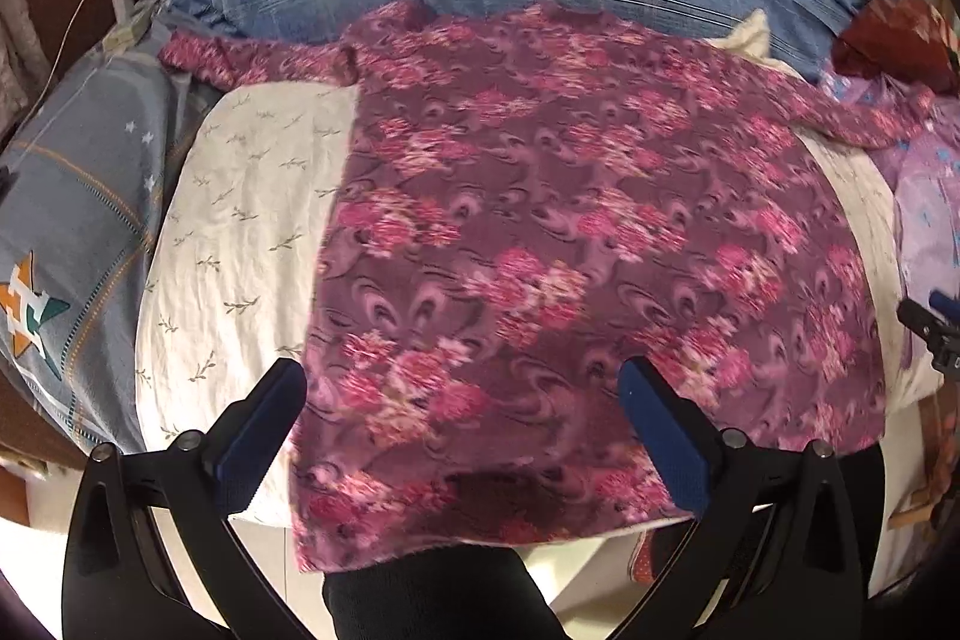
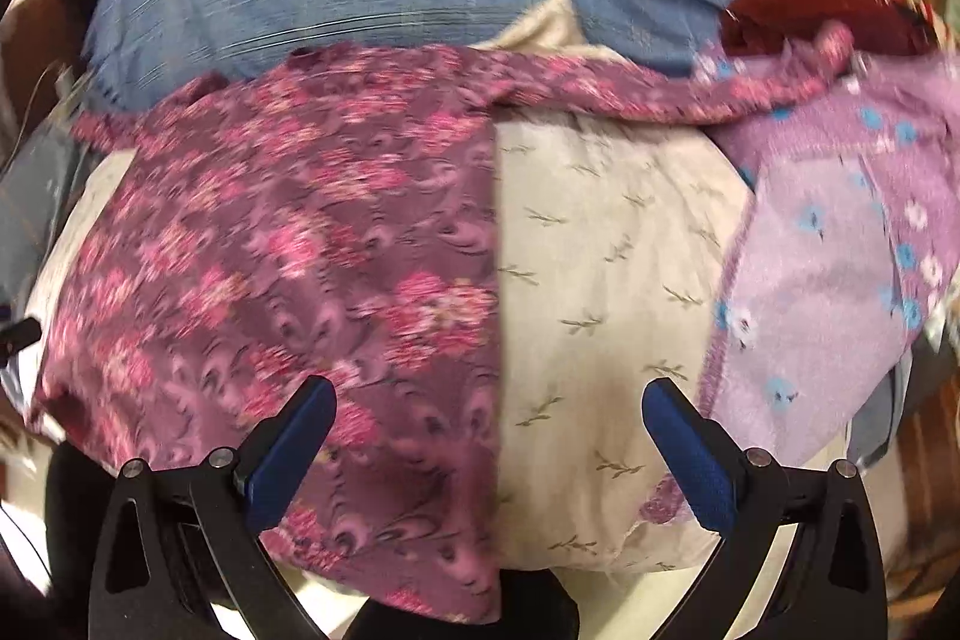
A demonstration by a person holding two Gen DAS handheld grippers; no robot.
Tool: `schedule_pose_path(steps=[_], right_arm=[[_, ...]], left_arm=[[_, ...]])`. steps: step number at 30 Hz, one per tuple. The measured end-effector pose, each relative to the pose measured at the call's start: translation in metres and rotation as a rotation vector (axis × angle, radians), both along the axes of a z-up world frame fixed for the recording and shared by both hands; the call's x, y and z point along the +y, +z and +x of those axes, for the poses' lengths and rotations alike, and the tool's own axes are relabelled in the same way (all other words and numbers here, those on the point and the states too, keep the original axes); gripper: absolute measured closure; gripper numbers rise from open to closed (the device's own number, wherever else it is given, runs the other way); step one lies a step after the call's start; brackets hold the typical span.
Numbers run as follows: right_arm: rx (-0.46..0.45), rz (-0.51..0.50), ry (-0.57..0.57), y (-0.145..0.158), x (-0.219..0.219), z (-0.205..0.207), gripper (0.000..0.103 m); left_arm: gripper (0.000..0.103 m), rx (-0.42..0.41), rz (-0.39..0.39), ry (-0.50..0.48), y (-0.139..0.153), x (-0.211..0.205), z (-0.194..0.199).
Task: Fold small clothes
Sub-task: 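Grasp the sleeve cuff of the purple floral shirt with the right gripper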
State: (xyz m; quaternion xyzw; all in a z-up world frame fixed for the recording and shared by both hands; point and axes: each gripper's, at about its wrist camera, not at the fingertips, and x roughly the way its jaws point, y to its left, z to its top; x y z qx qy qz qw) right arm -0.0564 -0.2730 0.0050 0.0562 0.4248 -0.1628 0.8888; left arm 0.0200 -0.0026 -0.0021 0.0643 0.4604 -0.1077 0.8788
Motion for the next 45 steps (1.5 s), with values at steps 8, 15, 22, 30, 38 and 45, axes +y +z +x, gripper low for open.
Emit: schedule_pose_path(steps=[8,15,22,30,38,45], right_arm=[[-0.051,0.052,-0.182,0.027,-0.100,0.009,0.001],[-0.179,-0.036,-0.425,0.101,-0.240,0.045,0.001],[-0.197,0.058,-0.579,0.095,-0.335,0.103,0.014],[-0.294,0.059,-0.385,0.109,-0.278,0.143,0.093],[-0.338,0.310,0.186,0.119,-0.043,0.258,0.093],[-0.152,0.524,0.486,0.046,0.169,0.347,0.086]], left_arm=[[0.000,0.021,0.057,0.184,0.001,0.060,0.063],[0.000,0.058,0.019,0.280,0.003,0.071,0.132],[0.000,0.160,-0.084,0.271,-0.016,0.033,0.172],[0.000,0.145,-0.067,0.188,-0.015,0.014,0.159],[0.000,0.134,-0.133,0.208,-0.004,0.050,0.139],[0.000,0.093,-0.120,0.258,0.002,0.096,0.123]])
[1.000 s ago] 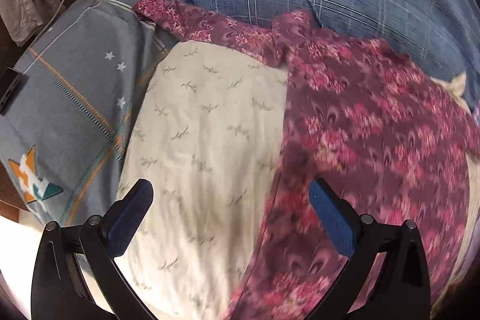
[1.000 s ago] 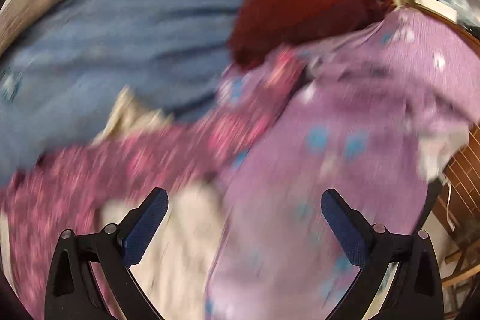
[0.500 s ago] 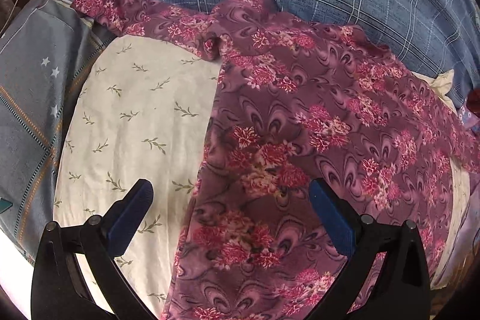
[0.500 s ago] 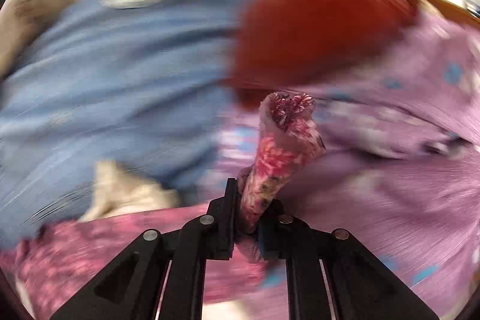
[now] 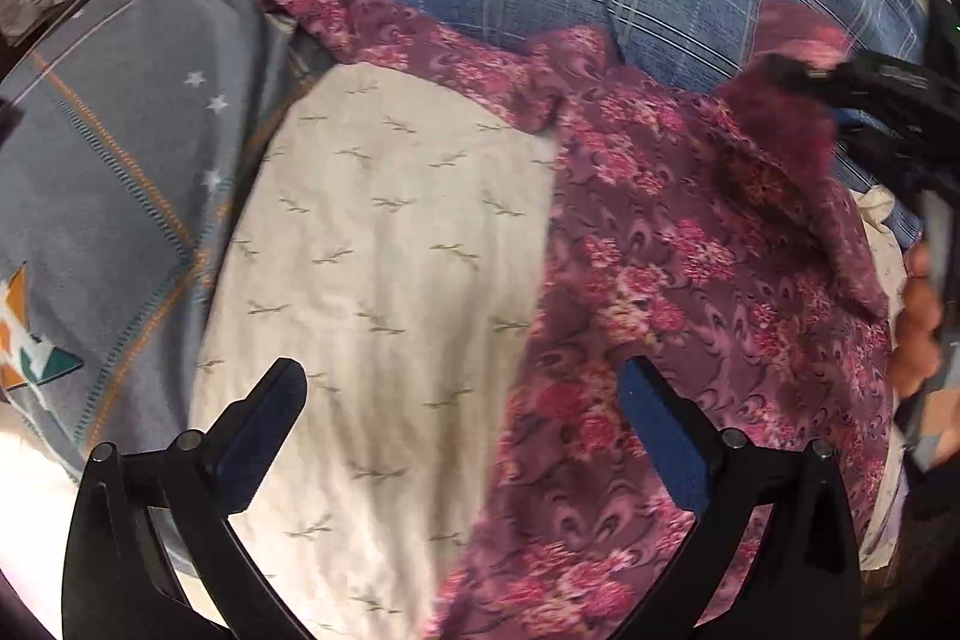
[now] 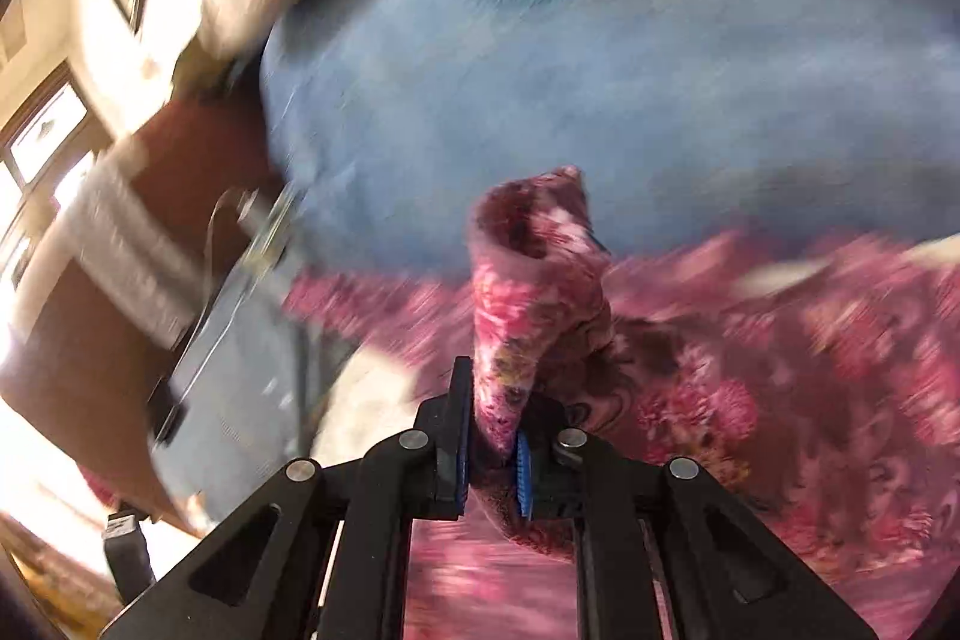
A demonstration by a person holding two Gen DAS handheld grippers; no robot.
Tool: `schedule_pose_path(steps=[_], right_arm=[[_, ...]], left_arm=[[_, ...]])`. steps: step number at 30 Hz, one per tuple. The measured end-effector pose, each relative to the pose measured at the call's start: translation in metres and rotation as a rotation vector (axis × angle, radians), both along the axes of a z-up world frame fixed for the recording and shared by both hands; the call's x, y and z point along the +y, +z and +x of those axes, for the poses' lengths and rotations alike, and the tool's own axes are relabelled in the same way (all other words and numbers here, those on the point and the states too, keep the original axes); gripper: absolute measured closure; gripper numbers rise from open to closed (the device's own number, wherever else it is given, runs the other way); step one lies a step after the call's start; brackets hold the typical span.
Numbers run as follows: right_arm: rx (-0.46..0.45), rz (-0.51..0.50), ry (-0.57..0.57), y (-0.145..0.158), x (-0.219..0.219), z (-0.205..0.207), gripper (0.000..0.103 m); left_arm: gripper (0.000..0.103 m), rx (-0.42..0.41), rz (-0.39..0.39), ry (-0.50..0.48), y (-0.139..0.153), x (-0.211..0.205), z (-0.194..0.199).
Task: Fold small clothes
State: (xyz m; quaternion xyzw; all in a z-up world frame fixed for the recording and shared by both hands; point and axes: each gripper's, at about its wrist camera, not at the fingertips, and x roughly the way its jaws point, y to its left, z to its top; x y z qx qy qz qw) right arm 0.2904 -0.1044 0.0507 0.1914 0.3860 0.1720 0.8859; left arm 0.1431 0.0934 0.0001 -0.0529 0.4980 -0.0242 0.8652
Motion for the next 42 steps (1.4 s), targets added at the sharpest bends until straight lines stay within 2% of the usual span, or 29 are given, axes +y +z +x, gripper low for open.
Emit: schedule_pose_path(steps=[2,4,6,7,8,9,10,11,12,16,19,20,22,25,26,27,28,29,31,33,34,35,36,37,40,42], right_arm=[[0.101,-0.040,0.048,-0.029,0.039,0.010,0.073],[0.190,-0.150,0.073,-0.052,0.065,0.017,0.072],[0.168,-0.195,0.088,-0.051,0.067,0.002,0.072],[0.142,-0.186,0.094,-0.046,0.059,-0.009,0.072],[0.120,-0.164,0.092,-0.041,0.045,-0.020,0.063],[0.094,-0.125,0.057,-0.033,0.017,-0.038,0.057],[0.079,-0.100,0.019,-0.031,0.000,-0.045,0.042],[0.065,-0.064,-0.042,-0.030,-0.028,-0.062,0.032],[0.062,-0.015,-0.115,-0.032,-0.062,-0.078,0.031],[0.123,0.153,-0.336,-0.061,-0.173,-0.124,0.031],[0.190,0.353,-0.469,-0.104,-0.232,-0.152,0.032],[0.205,0.443,-0.507,-0.122,-0.248,-0.161,0.032],[0.188,0.555,-0.527,-0.140,-0.263,-0.163,0.039],[0.109,0.616,-0.521,-0.137,-0.273,-0.147,0.037],[0.100,0.629,-0.523,-0.138,-0.275,-0.138,0.040],[0.117,0.629,-0.526,-0.139,-0.271,-0.129,0.048],[0.143,0.624,-0.523,-0.139,-0.271,-0.121,0.098],[0.122,0.617,-0.516,-0.134,-0.276,-0.121,0.100],[0.043,0.572,-0.586,-0.119,-0.292,-0.136,0.100],[0.062,0.499,-0.685,-0.123,-0.308,-0.150,0.100],[0.095,0.472,-0.699,-0.130,-0.311,-0.149,0.099],[0.151,0.457,-0.679,-0.140,-0.311,-0.144,0.100],[0.172,0.456,-0.642,-0.146,-0.309,-0.141,0.101],[0.162,0.437,-0.635,-0.141,-0.307,-0.143,0.096],[0.169,0.408,-0.618,-0.118,-0.298,-0.153,0.084],[0.138,0.406,-0.590,-0.105,-0.293,-0.165,0.084]], left_arm=[[0.000,-0.003,0.015,0.013,-0.002,0.011,-0.003],[0.000,-0.003,0.021,0.023,-0.003,0.018,-0.005],[0.000,-0.005,0.009,0.025,-0.002,0.021,-0.006],[0.000,-0.009,-0.004,0.022,-0.002,0.020,-0.005],[0.000,-0.010,-0.012,0.020,-0.001,0.018,-0.004],[0.000,-0.010,-0.028,0.012,0.001,0.012,-0.001],[0.000,-0.013,-0.042,0.002,0.002,0.006,0.001],[0.000,-0.016,-0.055,-0.008,0.004,-0.001,0.003],[0.000,-0.017,-0.069,-0.022,0.005,-0.013,0.008],[0.000,-0.002,-0.078,-0.080,0.004,-0.060,0.027],[0.000,0.030,-0.046,-0.111,-0.004,-0.093,0.037],[0.000,0.037,-0.037,-0.118,-0.004,-0.100,0.042],[0.000,0.055,-0.014,-0.131,-0.009,-0.113,0.050],[0.000,0.074,0.013,-0.126,-0.011,-0.123,0.060],[0.000,0.077,0.017,-0.121,-0.012,-0.123,0.063],[0.000,0.078,0.022,-0.115,-0.011,-0.123,0.066],[0.000,0.077,0.028,-0.108,-0.010,-0.123,0.071],[0.000,0.072,0.031,-0.104,-0.009,-0.123,0.074],[0.000,0.069,0.042,-0.100,-0.012,-0.127,0.083],[0.000,0.089,0.070,-0.091,-0.023,-0.134,0.093],[0.000,0.110,0.085,-0.082,-0.032,-0.137,0.099],[0.000,0.139,0.094,-0.073,-0.043,-0.139,0.103],[0.000,0.165,0.098,-0.068,-0.052,-0.141,0.106],[0.000,0.182,0.089,-0.059,-0.060,-0.141,0.107],[0.000,0.167,0.045,-0.049,-0.051,-0.127,0.100],[0.000,0.147,0.009,-0.038,-0.041,-0.113,0.095]])
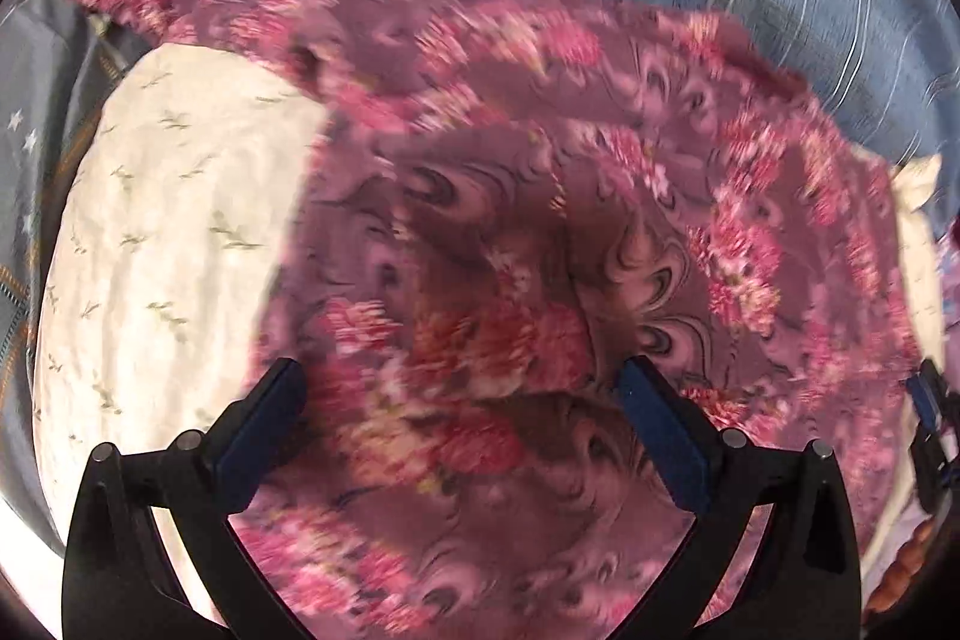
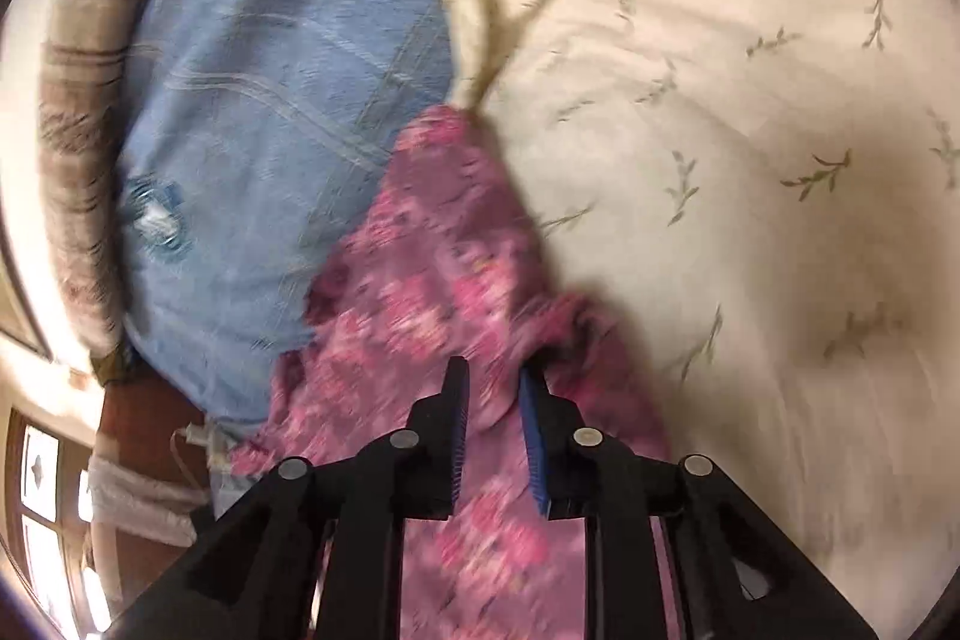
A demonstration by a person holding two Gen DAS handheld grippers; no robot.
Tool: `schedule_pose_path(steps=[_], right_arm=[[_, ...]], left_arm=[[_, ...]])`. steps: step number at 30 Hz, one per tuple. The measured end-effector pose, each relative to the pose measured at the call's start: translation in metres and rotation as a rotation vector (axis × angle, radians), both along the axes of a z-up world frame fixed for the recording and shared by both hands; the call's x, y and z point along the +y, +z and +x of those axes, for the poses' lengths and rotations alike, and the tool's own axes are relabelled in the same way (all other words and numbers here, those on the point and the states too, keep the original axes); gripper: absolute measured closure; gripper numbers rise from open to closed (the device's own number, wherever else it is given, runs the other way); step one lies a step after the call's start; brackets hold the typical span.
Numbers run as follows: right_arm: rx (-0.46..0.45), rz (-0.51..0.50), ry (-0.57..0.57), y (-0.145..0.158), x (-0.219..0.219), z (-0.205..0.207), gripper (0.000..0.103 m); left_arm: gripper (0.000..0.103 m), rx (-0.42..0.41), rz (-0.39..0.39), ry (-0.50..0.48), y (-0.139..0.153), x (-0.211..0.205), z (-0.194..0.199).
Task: Fold small clothes
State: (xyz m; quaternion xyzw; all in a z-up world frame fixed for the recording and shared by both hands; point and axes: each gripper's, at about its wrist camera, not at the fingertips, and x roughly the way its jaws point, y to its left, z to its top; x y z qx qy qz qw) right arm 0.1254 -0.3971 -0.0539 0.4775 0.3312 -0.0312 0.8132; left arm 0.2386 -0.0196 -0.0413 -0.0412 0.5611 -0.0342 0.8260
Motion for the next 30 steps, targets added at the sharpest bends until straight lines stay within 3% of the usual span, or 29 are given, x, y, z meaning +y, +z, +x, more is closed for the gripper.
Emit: schedule_pose_path(steps=[4,7,8,9,10,15,18,20,23,25,30], right_arm=[[-0.052,-0.077,0.037,0.012,0.018,-0.001,0.076],[0.078,-0.154,0.045,-0.009,0.024,0.017,0.078],[0.140,-0.158,0.057,-0.018,0.026,0.022,0.083],[0.128,-0.168,0.038,-0.015,0.029,0.019,0.083],[0.129,-0.180,0.034,-0.010,0.032,0.017,0.080],[0.064,-0.257,0.135,0.033,0.072,0.021,0.080],[-0.014,-0.344,0.296,0.068,0.130,0.054,0.077],[-0.050,-0.405,0.417,0.086,0.181,0.085,0.068],[-0.068,-0.503,0.543,0.098,0.254,0.128,0.066],[-0.075,-0.512,0.574,0.092,0.287,0.137,0.066],[-0.037,-0.530,0.658,0.053,0.323,0.129,0.066]], left_arm=[[0.000,-0.011,0.006,0.049,0.007,0.023,-0.003],[0.000,0.017,-0.005,0.054,0.005,0.037,-0.008],[0.000,0.011,-0.022,0.056,0.006,0.045,-0.012],[0.000,-0.004,-0.040,0.060,0.010,0.058,-0.017],[0.000,-0.021,-0.049,0.068,0.014,0.069,-0.019],[0.000,-0.060,-0.091,0.177,0.033,0.145,-0.027],[0.000,-0.086,-0.102,0.236,0.038,0.186,-0.041],[0.000,-0.112,-0.127,0.255,0.043,0.208,-0.052],[0.000,-0.119,-0.165,0.306,0.049,0.236,-0.030],[0.000,-0.125,-0.163,0.324,0.052,0.241,0.003],[0.000,-0.134,-0.185,0.411,0.049,0.275,0.101]])
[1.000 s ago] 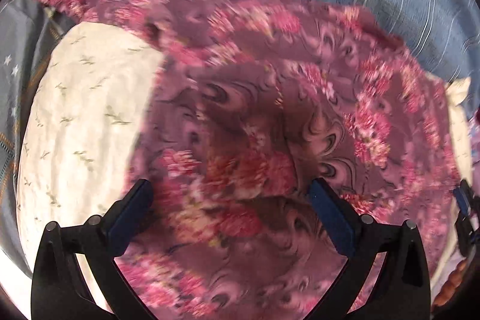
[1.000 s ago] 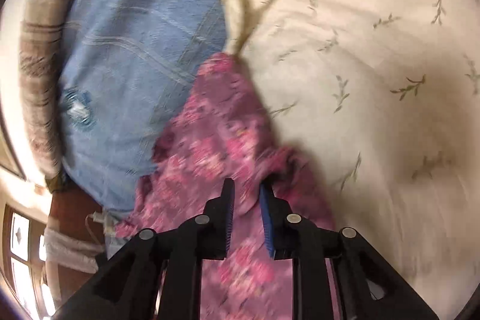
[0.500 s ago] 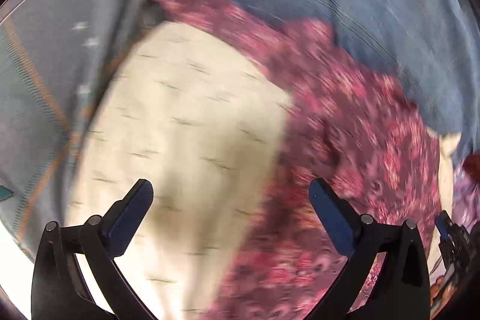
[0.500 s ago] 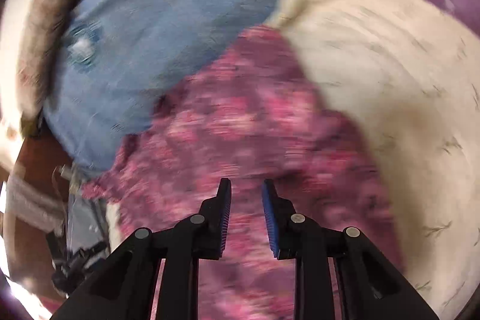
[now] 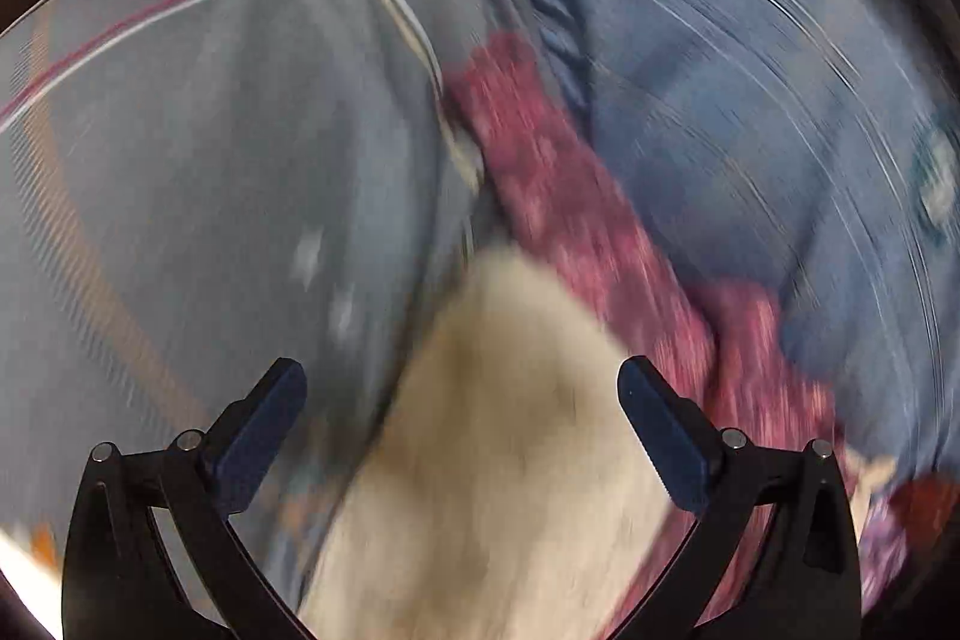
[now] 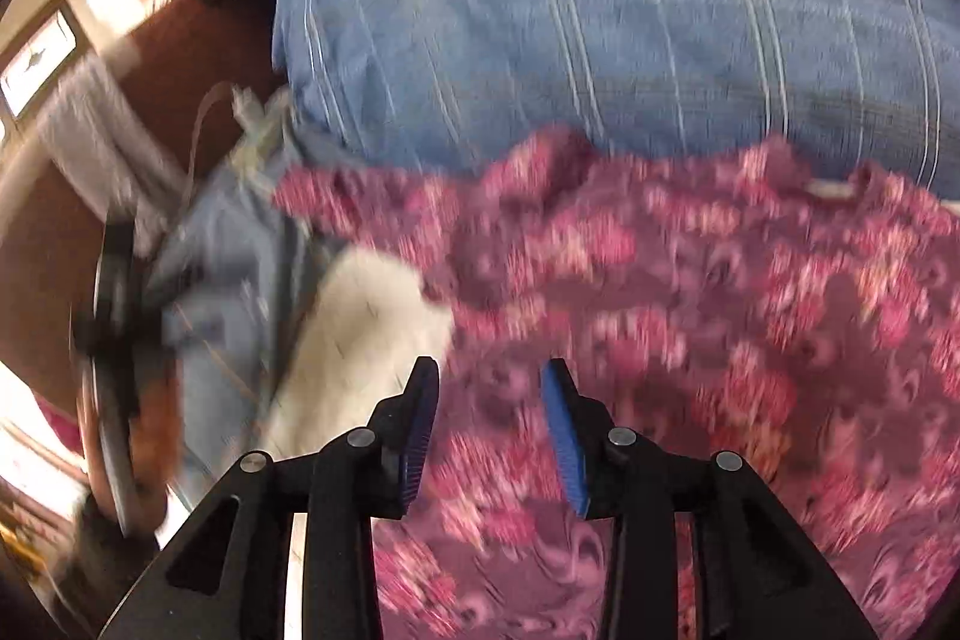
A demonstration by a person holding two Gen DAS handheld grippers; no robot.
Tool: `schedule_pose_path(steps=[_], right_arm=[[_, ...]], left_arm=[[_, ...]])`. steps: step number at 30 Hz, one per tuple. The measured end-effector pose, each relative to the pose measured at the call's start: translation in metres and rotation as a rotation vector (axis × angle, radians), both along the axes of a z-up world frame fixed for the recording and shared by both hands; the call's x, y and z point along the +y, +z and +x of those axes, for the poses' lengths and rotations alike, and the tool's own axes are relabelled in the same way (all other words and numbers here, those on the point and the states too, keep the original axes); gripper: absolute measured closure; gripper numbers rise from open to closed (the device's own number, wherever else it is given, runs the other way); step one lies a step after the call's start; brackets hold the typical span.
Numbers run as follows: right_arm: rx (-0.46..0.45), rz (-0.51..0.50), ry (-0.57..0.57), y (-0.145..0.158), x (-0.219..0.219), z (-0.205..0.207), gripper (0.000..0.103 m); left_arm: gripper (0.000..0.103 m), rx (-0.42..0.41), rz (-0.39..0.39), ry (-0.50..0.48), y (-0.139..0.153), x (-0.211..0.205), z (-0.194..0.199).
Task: Fold small clothes
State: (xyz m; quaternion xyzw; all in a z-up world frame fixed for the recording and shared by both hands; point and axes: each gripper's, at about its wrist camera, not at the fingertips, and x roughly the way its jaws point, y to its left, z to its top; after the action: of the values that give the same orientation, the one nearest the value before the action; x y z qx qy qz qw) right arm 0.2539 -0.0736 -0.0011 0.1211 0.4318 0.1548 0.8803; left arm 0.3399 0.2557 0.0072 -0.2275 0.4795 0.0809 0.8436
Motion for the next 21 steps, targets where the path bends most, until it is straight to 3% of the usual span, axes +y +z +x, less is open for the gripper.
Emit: schedule_pose_path(steps=[4,6,9,11,12,13,14,15,17,21], right_arm=[[0.068,-0.027,0.000,-0.029,-0.012,-0.006,0.066],[0.089,-0.020,-0.016,-0.038,-0.024,-0.004,0.066],[0.106,0.014,-0.034,-0.043,-0.039,0.000,0.066],[0.099,0.029,-0.036,-0.043,-0.045,-0.001,0.066],[0.097,0.037,-0.037,-0.044,-0.049,-0.002,0.066],[0.094,0.049,-0.038,-0.045,-0.052,-0.004,0.066],[0.092,0.062,-0.039,-0.045,-0.055,-0.007,0.066],[0.091,0.070,-0.041,-0.046,-0.058,-0.008,0.066],[0.077,0.085,-0.042,-0.042,-0.068,-0.015,0.066],[0.017,0.076,-0.078,-0.029,-0.088,-0.036,0.066]], left_arm=[[0.000,0.013,-0.031,0.032,-0.021,0.007,0.060],[0.000,-0.038,-0.007,0.025,-0.018,-0.003,0.077],[0.000,-0.030,0.016,-0.002,-0.023,-0.013,0.099],[0.015,-0.061,0.015,-0.026,-0.024,-0.018,0.108],[0.046,-0.061,0.004,-0.046,-0.026,-0.020,0.112],[0.085,-0.036,-0.024,-0.062,-0.032,-0.020,0.118],[0.096,-0.014,-0.060,-0.076,-0.038,-0.020,0.121],[0.095,-0.003,-0.096,-0.083,-0.042,-0.020,0.120],[0.095,-0.039,-0.085,-0.086,-0.036,-0.026,0.108],[0.095,-0.168,-0.048,-0.216,0.020,-0.071,0.064]])
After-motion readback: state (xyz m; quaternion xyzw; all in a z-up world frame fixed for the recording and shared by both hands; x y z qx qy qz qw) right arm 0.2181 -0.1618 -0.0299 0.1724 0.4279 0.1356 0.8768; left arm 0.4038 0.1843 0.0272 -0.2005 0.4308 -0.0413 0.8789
